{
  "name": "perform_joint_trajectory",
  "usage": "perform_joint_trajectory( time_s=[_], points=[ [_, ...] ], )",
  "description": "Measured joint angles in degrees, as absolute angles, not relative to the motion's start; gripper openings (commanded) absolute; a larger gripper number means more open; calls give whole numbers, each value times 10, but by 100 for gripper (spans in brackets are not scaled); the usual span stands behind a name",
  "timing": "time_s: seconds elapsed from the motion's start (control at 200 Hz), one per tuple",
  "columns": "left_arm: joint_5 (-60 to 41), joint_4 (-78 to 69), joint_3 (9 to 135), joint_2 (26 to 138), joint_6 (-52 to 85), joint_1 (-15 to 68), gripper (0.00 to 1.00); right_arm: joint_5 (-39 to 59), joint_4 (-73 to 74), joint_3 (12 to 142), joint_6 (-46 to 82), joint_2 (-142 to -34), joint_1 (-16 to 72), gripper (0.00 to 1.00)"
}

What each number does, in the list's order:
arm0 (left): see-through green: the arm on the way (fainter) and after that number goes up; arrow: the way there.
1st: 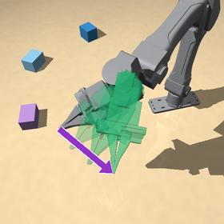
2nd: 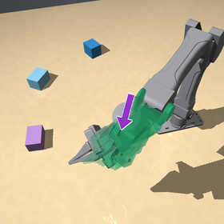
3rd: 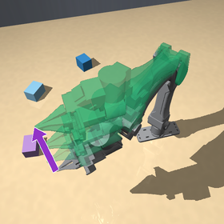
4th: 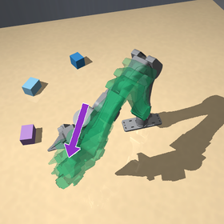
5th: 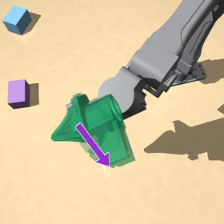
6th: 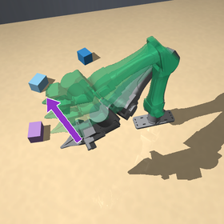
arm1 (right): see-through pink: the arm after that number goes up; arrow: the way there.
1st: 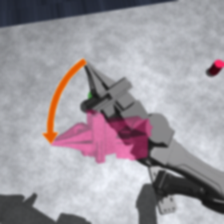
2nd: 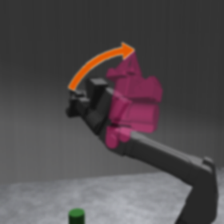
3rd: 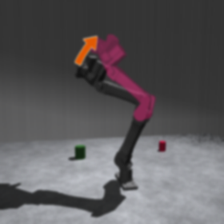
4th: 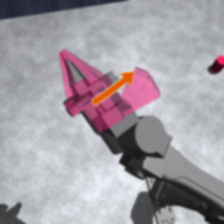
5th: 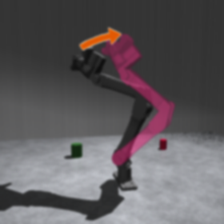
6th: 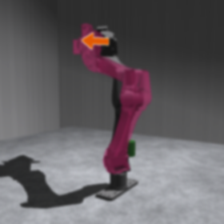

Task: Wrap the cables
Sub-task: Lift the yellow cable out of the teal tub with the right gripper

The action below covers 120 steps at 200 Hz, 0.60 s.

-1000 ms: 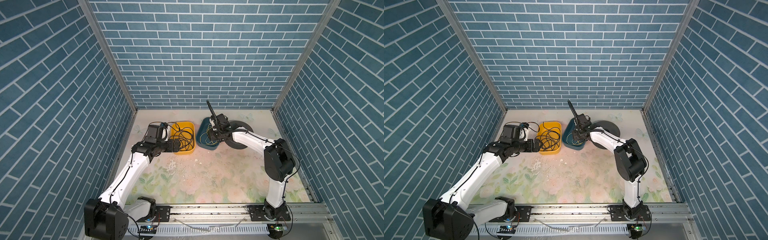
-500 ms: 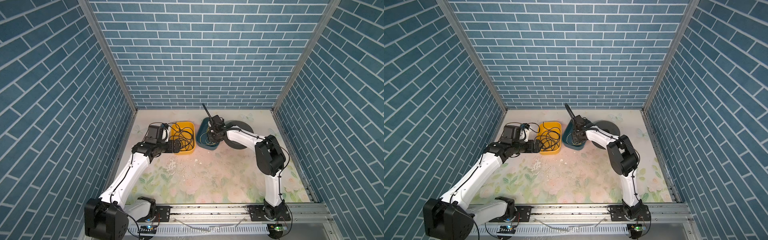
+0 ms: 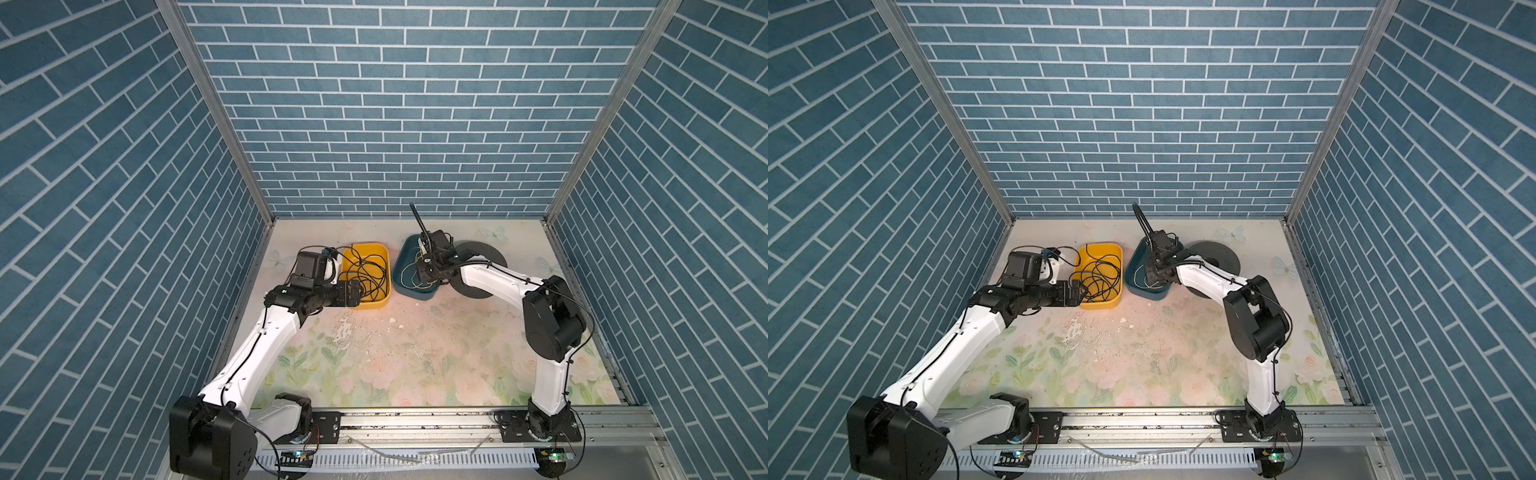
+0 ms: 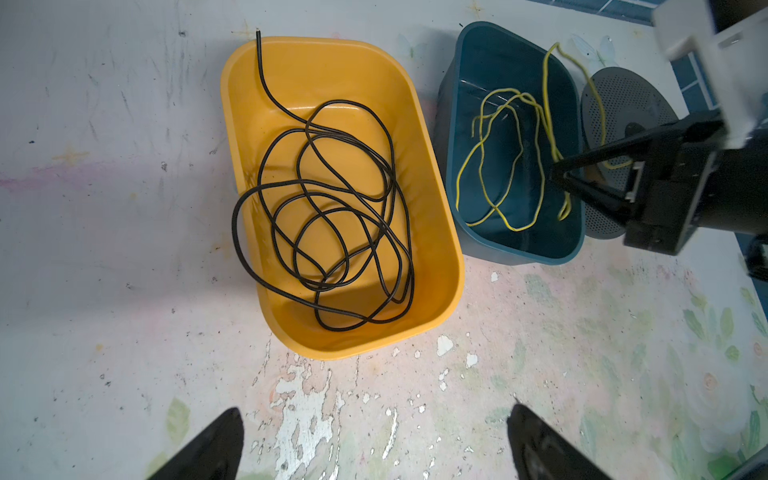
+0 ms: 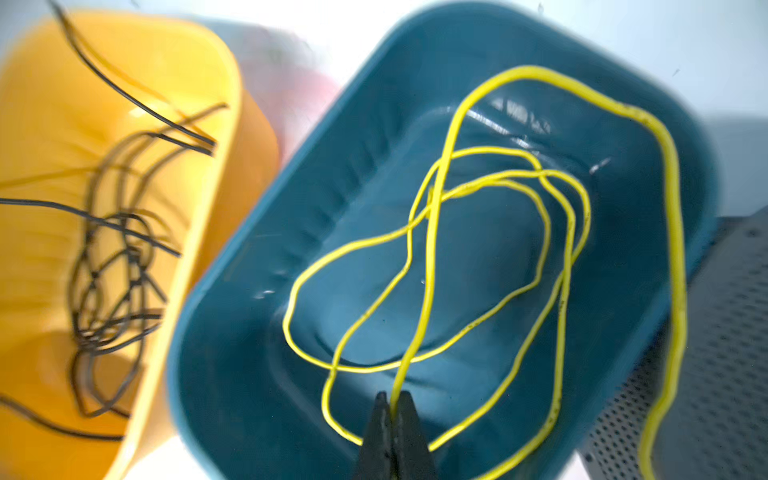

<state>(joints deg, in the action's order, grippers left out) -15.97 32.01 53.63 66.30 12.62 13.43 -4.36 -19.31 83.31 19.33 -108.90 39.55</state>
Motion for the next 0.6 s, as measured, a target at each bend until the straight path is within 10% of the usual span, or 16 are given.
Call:
perform_joint_trajectory(
  time_s=[0.6],
  points=[
    [-200,280,520,653,150,152,89,4,-128,704,166,-846,408,0]
  ],
)
